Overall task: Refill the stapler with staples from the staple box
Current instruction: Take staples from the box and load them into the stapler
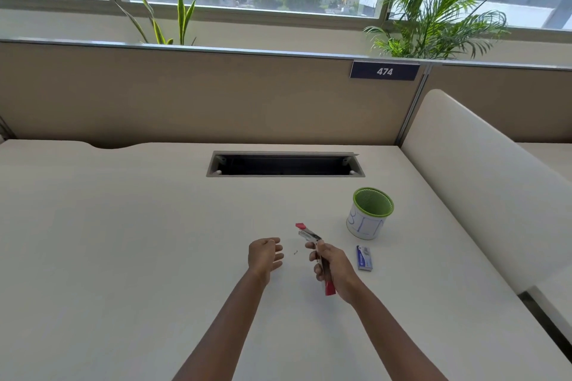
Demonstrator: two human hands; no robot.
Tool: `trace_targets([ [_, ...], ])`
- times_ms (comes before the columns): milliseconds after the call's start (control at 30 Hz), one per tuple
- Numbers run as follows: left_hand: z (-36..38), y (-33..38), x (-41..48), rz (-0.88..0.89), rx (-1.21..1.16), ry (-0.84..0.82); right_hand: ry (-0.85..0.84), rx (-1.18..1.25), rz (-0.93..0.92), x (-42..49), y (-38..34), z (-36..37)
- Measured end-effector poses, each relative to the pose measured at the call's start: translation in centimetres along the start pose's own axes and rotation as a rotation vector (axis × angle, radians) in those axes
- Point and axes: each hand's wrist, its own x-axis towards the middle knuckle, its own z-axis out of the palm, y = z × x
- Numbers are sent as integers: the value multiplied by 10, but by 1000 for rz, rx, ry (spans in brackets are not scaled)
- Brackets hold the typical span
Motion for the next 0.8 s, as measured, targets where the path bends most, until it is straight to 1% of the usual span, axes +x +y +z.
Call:
trace_targets([
  [100, 4, -1, -4, -32, -12, -64, 39, -350, -87, -3, 3, 6],
  [267, 2, -5, -9, 6, 1, -170, 113, -1145, -306, -6, 7, 23],
  [300, 2, -6, -9, 19, 15, -179, 138, -1265, -332, -7, 8, 27],
  [367, 1, -8, -10, 40, 38, -183, 166, -1427, -378, -9, 10, 33],
  [467, -1, -11, -9, 80, 83, -142, 168, -1543, -442, -12, 10, 42],
  [567, -2, -12, -8, 100, 136, -121, 170, -1587, -445, -16, 8, 49],
  [700, -2, -15, -7, 110, 215, -98, 142, -1606, -382, -23, 9, 58],
  [800, -3, -20, -5, 127, 295, -49, 134, -1628, -308, -26, 7, 64],
])
